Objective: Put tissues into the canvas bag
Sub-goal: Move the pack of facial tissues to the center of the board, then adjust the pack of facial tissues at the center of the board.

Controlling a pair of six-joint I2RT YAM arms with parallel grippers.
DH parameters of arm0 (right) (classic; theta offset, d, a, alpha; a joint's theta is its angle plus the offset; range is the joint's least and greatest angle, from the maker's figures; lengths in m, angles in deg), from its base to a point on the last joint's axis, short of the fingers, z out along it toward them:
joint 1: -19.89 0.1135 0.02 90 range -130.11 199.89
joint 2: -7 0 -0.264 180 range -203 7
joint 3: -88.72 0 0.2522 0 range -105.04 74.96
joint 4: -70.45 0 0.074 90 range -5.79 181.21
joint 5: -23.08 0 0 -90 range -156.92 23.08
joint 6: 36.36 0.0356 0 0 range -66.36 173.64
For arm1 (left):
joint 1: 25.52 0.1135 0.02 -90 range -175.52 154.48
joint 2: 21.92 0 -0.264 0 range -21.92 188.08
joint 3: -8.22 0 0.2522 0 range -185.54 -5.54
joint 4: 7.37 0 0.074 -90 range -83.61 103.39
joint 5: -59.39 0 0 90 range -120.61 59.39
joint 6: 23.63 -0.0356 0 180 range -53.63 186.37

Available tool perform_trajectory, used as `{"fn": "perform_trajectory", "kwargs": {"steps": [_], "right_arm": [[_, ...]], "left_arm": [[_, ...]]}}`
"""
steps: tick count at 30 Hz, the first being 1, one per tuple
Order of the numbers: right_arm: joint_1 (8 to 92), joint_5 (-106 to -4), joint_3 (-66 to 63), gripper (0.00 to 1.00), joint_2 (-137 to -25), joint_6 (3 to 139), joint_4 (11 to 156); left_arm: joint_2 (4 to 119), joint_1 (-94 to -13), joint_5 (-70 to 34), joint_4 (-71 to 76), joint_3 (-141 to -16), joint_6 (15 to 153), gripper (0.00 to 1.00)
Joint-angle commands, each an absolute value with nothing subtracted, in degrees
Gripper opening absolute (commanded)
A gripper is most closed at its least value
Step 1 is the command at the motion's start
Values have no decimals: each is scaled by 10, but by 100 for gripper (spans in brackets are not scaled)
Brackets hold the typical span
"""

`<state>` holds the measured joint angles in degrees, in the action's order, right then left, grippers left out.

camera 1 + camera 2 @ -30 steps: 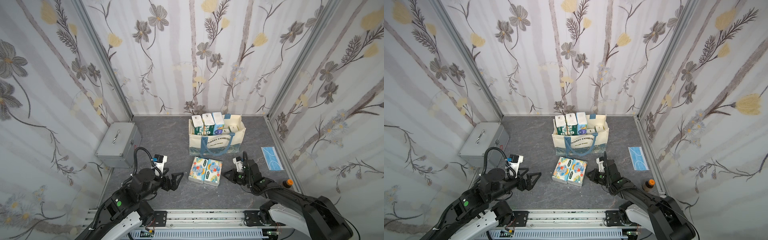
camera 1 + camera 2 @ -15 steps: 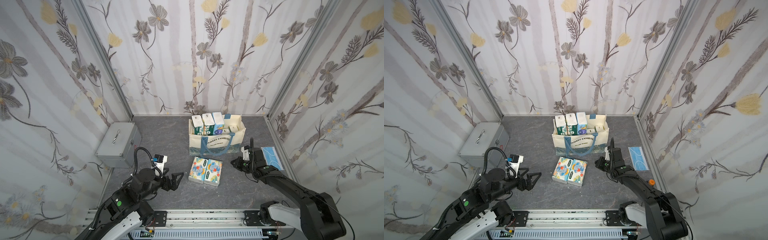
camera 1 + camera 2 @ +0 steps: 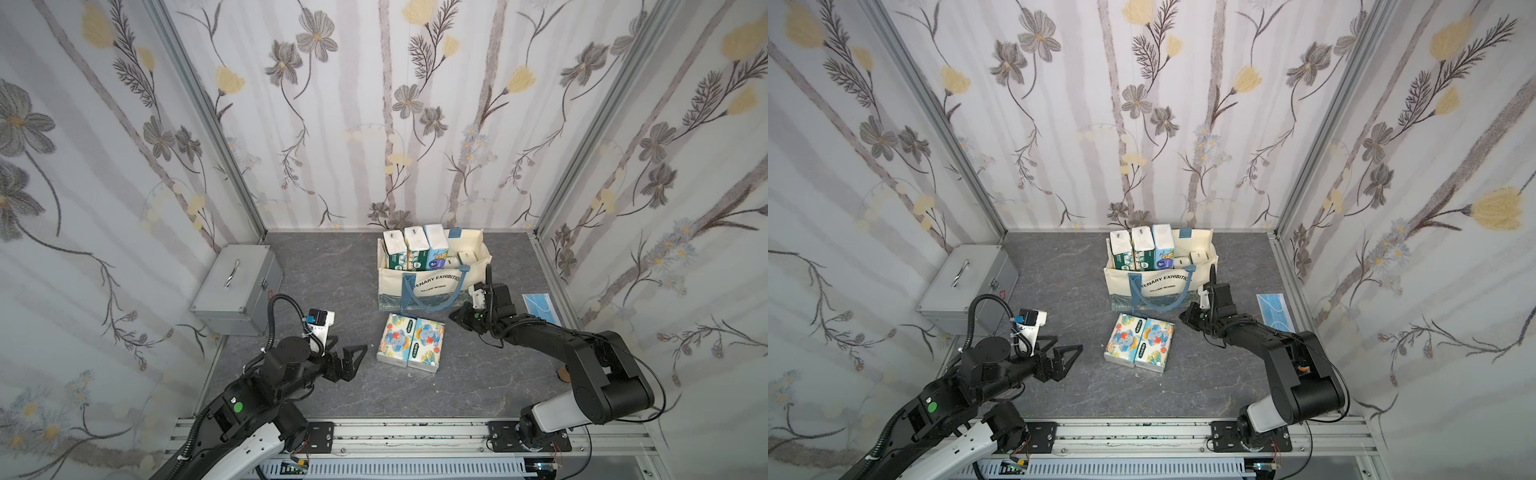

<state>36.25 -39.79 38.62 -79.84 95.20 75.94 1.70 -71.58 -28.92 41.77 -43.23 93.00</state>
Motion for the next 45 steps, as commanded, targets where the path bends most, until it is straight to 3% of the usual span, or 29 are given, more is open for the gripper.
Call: {"fn": "perform_trajectory", "kwargs": {"steps": [1,15,20,28,35,37,39,40,45], "right_arm": [[366,-380,379,0,-816,966,719],[402,-364,410,0,-829,977,692],[443,-379,474,0,-756,998,704],[639,-531,573,0,-587,1096,703],[627,-610,548,2,-472,1054,847],[617,-600,530,19,-469,1032,874],[604,-578,520,46,-474,1016,885],[596,-561,516,55,-482,1008,885],[576,-475,495,76,-530,979,872]], "left_arm": [[17,-716,-289,400,-433,930,100],[16,-716,-289,399,-433,930,100],[16,-716,-289,400,-433,930,100],[20,-714,-294,406,-436,930,100],[76,-719,-257,430,-454,963,100],[102,-726,-228,419,-436,1009,100],[134,-743,-197,399,-407,1059,100],[153,-759,-184,385,-391,1083,100],[202,-893,-237,365,-359,1166,88]]}}
